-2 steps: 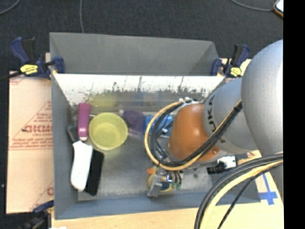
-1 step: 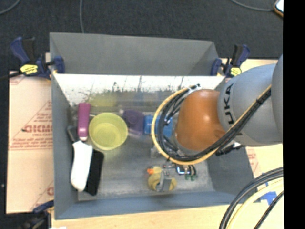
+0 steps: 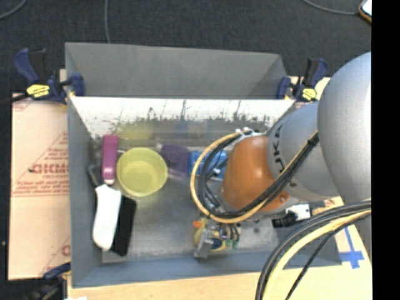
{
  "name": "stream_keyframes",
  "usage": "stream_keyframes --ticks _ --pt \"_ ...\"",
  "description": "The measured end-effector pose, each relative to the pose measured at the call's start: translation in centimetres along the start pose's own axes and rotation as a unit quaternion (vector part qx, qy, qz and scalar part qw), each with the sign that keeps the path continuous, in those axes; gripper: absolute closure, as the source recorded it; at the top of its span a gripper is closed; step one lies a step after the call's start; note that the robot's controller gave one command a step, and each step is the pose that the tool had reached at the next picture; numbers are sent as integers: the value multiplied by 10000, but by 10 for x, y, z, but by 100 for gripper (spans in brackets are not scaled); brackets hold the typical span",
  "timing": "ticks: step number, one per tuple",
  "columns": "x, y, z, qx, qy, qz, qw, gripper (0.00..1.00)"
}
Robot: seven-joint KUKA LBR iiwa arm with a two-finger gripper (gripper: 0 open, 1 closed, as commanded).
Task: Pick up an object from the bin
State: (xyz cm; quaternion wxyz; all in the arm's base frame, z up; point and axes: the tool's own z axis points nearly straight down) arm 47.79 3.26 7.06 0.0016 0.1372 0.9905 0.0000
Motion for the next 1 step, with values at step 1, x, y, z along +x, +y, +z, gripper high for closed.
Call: stream_keyframes --ticks 1 --pt "-1 -10 -1 -8 -37 -121 9999 0"
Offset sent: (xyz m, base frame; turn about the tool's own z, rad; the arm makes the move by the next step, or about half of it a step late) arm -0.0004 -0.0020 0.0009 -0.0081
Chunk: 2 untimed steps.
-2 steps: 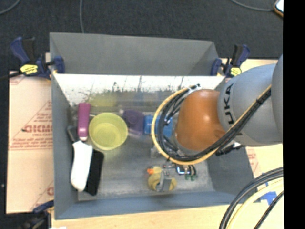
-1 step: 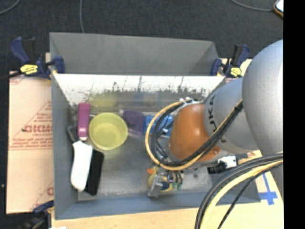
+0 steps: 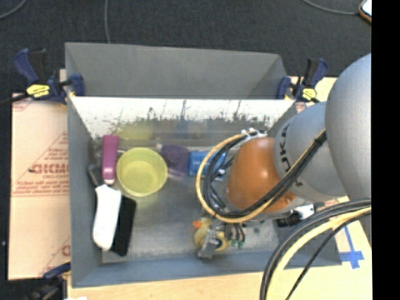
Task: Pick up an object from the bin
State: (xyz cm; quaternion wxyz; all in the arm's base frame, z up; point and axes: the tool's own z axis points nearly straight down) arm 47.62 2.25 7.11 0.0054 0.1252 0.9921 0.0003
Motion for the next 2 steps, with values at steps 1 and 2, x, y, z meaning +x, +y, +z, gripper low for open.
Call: stream_keyframes --ticks 1,2 --pt "0 8 0 2 14 62 10000 100" --pt "0 8 0 2 14 61 10000 100"
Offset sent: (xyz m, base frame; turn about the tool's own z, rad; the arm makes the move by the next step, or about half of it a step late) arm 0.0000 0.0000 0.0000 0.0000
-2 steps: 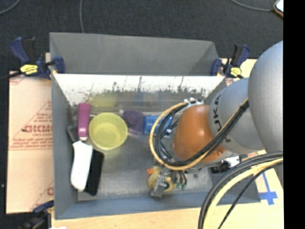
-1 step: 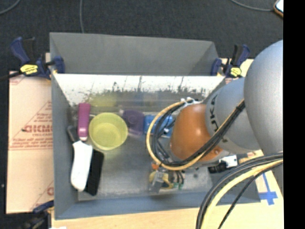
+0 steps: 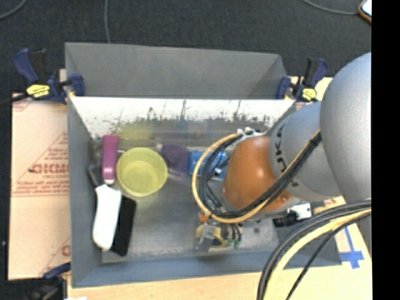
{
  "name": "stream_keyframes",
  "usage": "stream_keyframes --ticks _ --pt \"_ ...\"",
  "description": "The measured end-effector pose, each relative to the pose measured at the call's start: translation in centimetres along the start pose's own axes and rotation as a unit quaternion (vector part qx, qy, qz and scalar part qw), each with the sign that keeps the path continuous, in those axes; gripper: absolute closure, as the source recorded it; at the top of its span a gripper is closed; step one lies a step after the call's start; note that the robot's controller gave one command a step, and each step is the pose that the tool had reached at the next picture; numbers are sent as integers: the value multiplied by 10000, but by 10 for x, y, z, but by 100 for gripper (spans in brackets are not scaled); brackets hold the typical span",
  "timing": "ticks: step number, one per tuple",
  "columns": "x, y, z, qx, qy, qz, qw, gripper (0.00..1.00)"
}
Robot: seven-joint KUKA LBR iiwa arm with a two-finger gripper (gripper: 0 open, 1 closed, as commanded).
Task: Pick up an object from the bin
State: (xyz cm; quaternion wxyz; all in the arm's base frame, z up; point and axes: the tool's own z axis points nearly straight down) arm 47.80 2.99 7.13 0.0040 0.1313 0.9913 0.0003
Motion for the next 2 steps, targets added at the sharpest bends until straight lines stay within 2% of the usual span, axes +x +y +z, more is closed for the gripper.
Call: stream_keyframes --ticks 1,2 --pt "1 -1 -19 7 23 -8 10000 100" --pt "-1 -1 -33 -3 -8 -16 10000 100"
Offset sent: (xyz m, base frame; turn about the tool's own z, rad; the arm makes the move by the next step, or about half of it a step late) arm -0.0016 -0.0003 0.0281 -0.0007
